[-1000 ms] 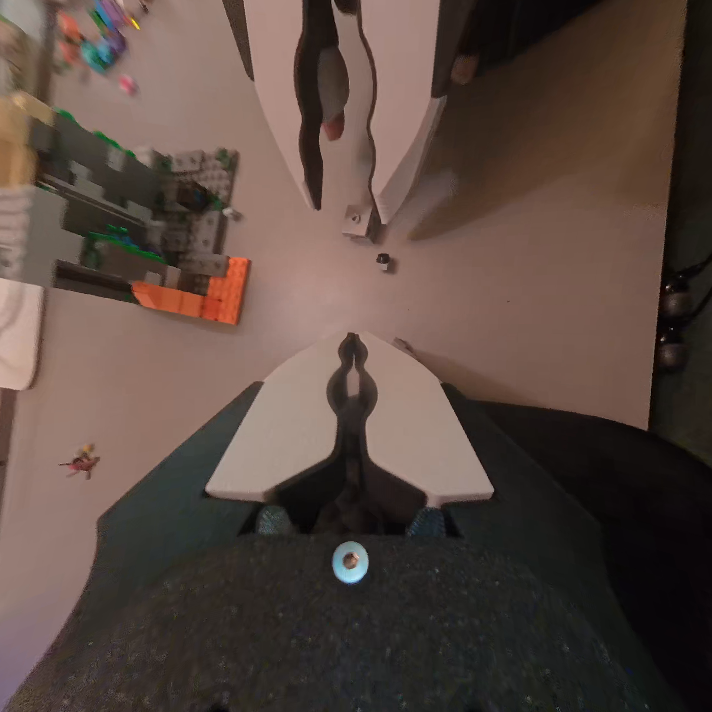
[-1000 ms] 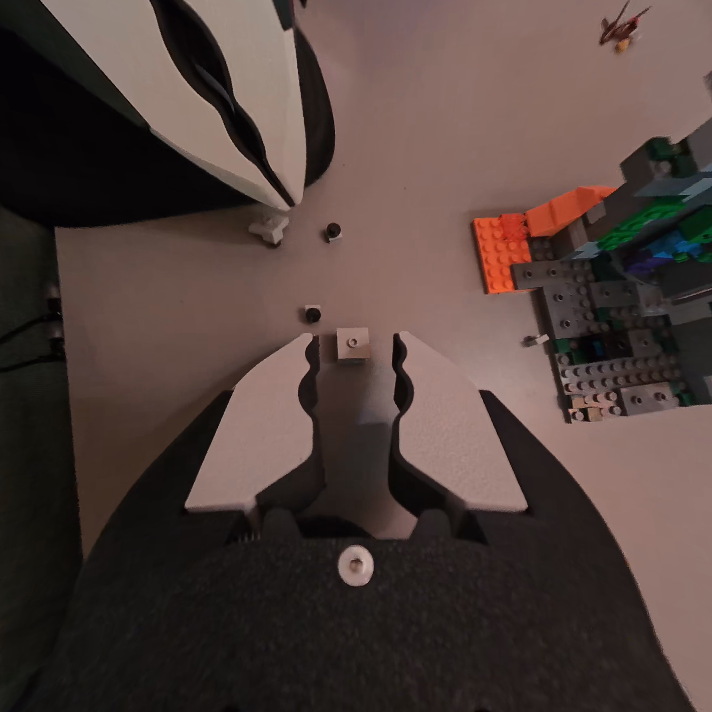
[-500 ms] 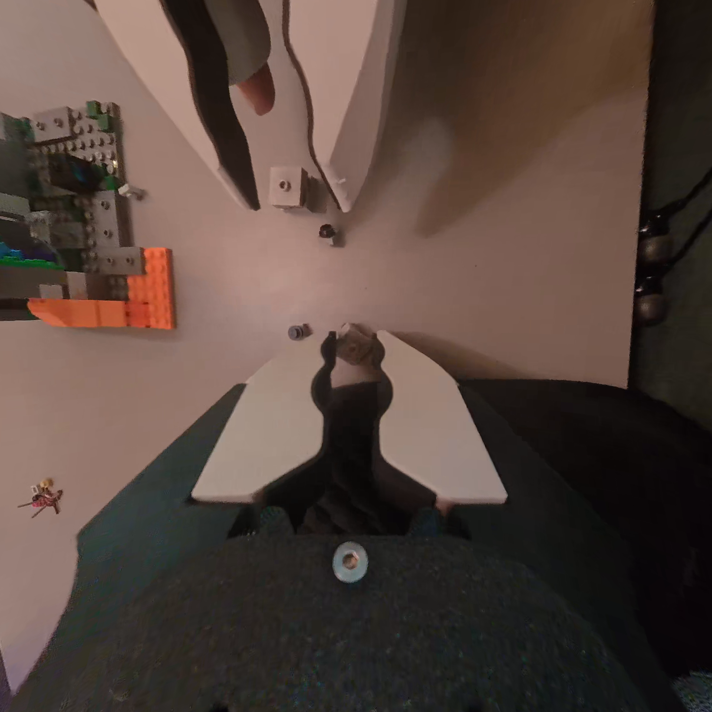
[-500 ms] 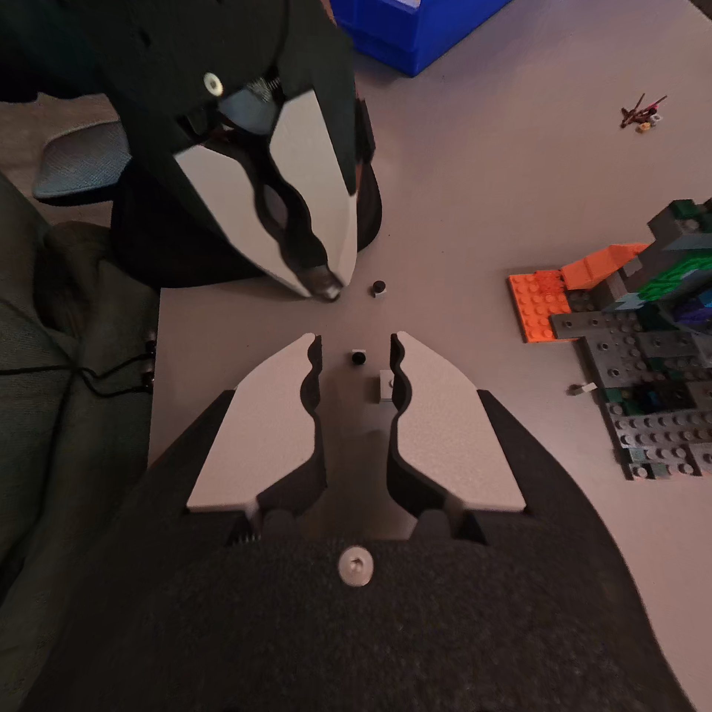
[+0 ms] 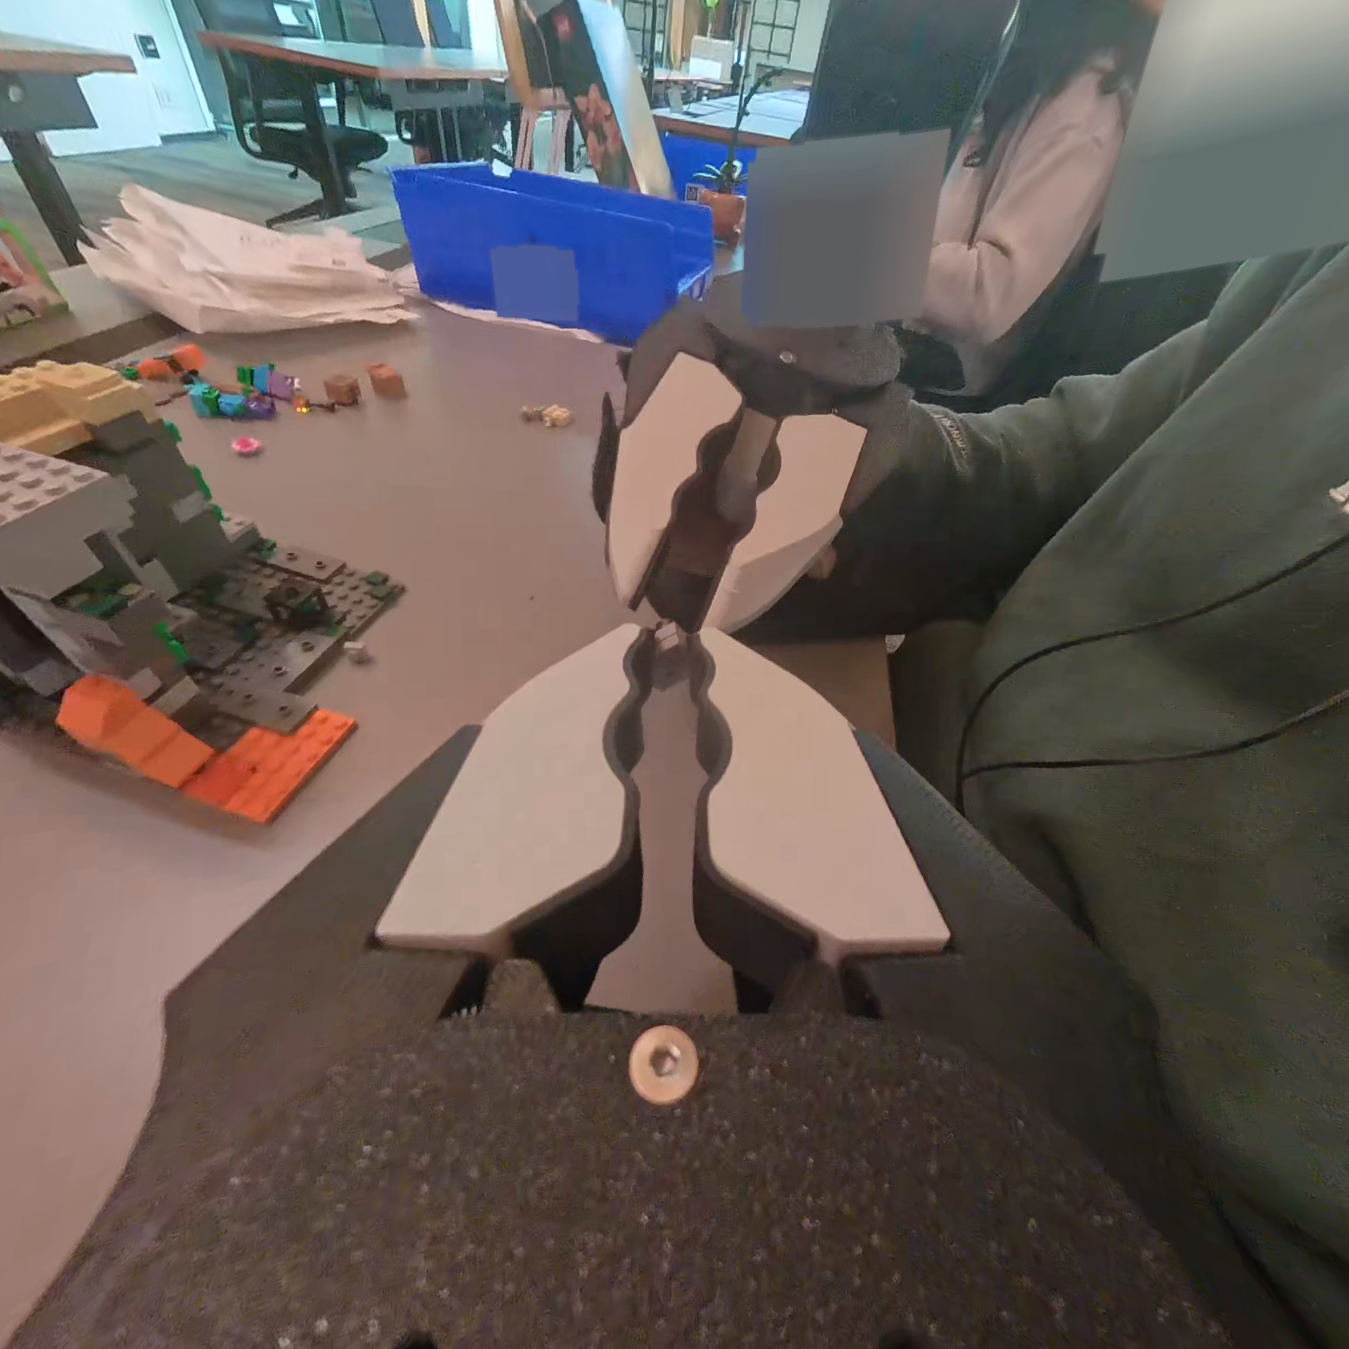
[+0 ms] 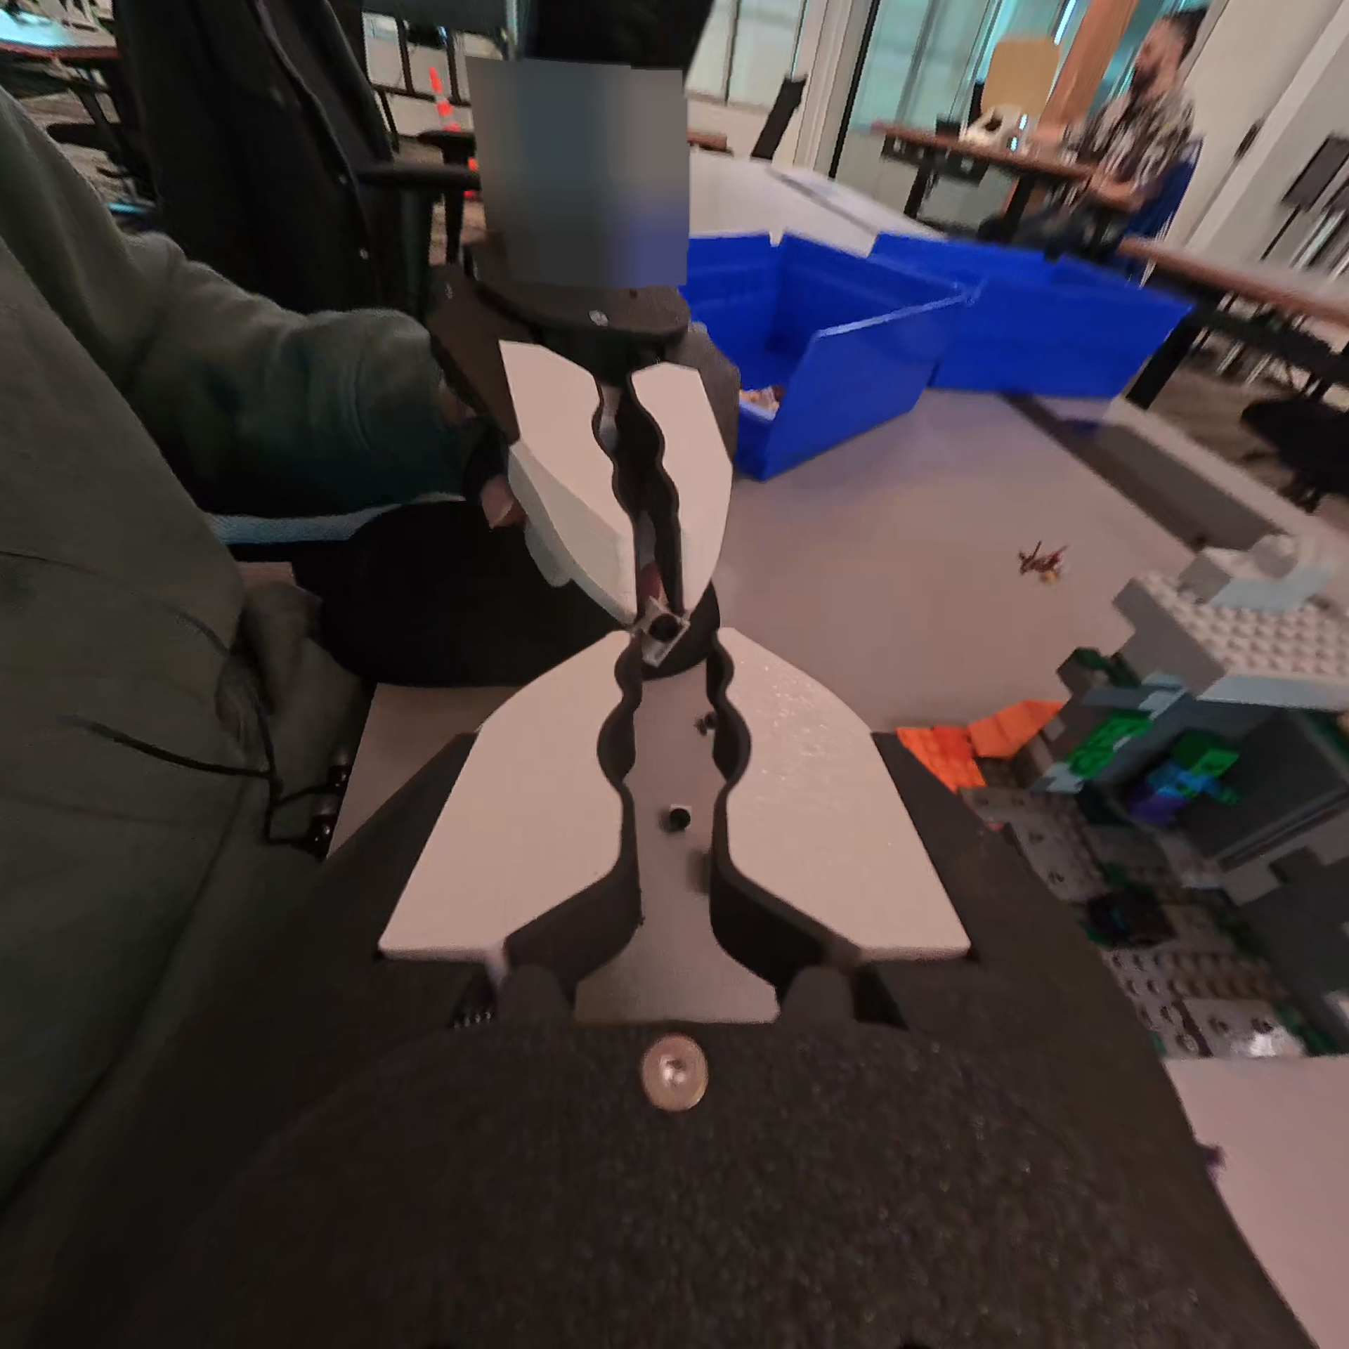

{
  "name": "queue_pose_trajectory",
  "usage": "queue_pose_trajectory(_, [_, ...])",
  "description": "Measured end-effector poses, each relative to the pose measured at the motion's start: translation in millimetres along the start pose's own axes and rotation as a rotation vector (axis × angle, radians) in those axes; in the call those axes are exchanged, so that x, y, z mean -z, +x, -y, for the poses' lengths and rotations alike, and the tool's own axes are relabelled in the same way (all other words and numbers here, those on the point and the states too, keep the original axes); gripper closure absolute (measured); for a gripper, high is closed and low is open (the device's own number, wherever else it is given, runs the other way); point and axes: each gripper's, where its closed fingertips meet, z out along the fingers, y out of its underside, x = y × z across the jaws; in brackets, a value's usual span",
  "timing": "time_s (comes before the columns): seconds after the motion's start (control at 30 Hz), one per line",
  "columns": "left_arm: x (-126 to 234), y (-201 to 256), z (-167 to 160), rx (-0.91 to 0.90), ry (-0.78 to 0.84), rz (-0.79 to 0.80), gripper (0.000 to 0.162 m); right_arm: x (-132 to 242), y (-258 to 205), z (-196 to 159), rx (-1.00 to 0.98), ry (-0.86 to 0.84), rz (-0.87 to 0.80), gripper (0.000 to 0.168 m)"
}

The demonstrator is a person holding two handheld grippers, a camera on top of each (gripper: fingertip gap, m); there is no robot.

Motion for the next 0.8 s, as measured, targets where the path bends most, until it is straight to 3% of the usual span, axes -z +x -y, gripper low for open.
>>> queue_pose_trajectory(0.23, [-5,13,4,-0.083,0.031,-0.024,0.154,6,-14,7,-0.111,0.065,0.154,0.157])
queue_pose_trajectory(0.8, [-6,18,23,-0.380,0.126,0.076,0.154,16,-10,21,-0.284,0.171,0.263,0.162])
